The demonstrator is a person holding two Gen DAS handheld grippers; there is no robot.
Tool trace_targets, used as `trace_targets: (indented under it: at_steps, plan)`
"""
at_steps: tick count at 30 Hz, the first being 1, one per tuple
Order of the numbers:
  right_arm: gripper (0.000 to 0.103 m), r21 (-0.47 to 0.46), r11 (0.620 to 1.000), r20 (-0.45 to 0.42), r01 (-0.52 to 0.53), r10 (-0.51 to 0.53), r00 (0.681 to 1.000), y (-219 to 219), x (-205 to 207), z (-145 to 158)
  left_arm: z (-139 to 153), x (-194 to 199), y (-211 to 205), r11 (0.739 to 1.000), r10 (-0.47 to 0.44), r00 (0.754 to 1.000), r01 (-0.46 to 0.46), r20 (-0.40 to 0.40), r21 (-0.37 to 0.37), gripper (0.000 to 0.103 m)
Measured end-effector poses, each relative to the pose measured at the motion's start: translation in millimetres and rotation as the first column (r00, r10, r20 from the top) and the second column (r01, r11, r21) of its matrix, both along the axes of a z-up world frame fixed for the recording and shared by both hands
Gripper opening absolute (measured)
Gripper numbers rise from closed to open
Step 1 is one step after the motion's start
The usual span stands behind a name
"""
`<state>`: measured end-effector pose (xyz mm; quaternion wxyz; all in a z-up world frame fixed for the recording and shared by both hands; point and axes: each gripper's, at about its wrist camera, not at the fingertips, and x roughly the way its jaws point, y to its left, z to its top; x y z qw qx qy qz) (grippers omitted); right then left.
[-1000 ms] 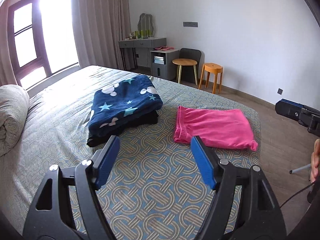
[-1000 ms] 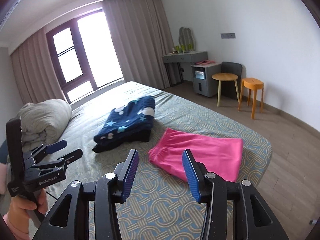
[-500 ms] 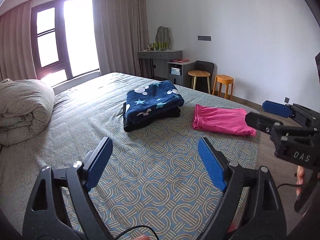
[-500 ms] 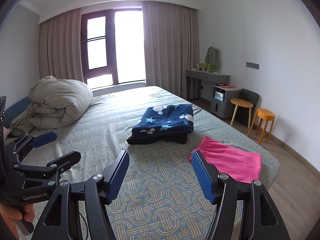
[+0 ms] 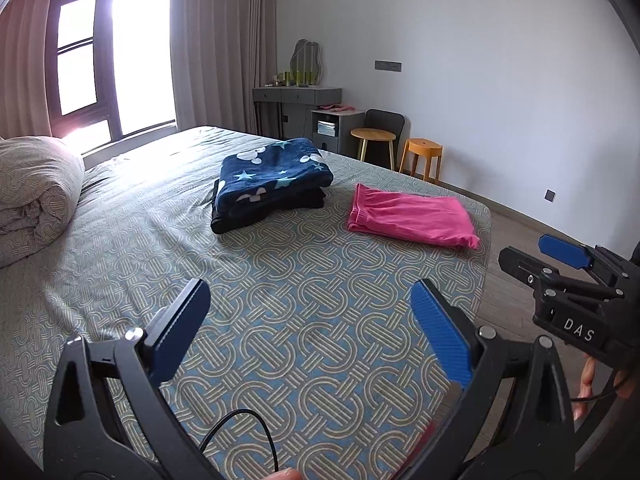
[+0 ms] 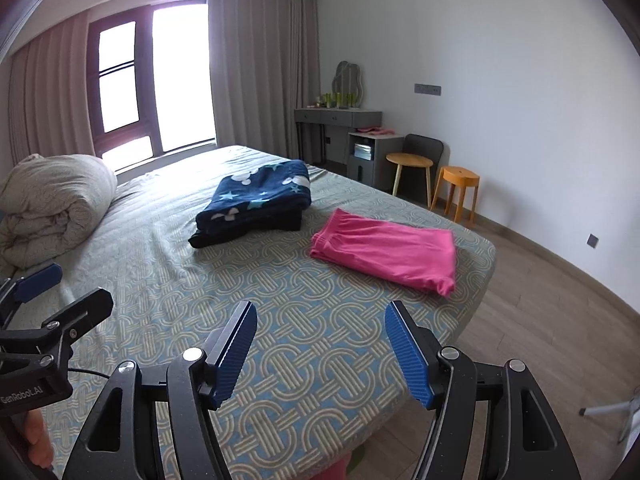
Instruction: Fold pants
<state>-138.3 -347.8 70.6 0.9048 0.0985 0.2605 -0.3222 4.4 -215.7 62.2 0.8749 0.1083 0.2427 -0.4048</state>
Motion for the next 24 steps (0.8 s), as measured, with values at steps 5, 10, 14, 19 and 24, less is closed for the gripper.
trace_targets:
  at_steps: [5,10,14,19,24]
  plan:
    - [0.073,-0.005,1.000,0.019,0.013,-0.013,1.000,-2.7,-8.5,1.7,-4.4,-5.7,-8.2,1.000,-0.003,1.000,0.004,-0.009,0.023,0.100]
    - [0.073,0.001,1.000,0.015,0.006,-0.006,1.000,-4.8,-6.5,-3.8,-6.6,-9.1,-15.4,0.999,-0.001,1.000,0.001,-0.005,0.040,0.100]
    - [0.073,0.019,1.000,0.016,0.012,-0.012,1.000,-10.0,-8.0,-8.8,-9.9,-10.4,-21.0,0.999,0.010,1.000,-0.010,0.001,0.053,0.100]
    - [0.073,0.046,0.999,0.011,0.023,-0.024,1.000,-18.5,-9.9,-16.5,-13.1,-14.0,-26.7,0.997,0.004,1.000,-0.005,0.021,0.071,0.100]
    - [0.073,0.057,0.998,0.010,0.032,-0.033,0.999,-23.4,-9.7,-19.6,-13.8,-16.3,-30.5,0.996,-0.004,1.000,0.002,0.024,0.084,0.100]
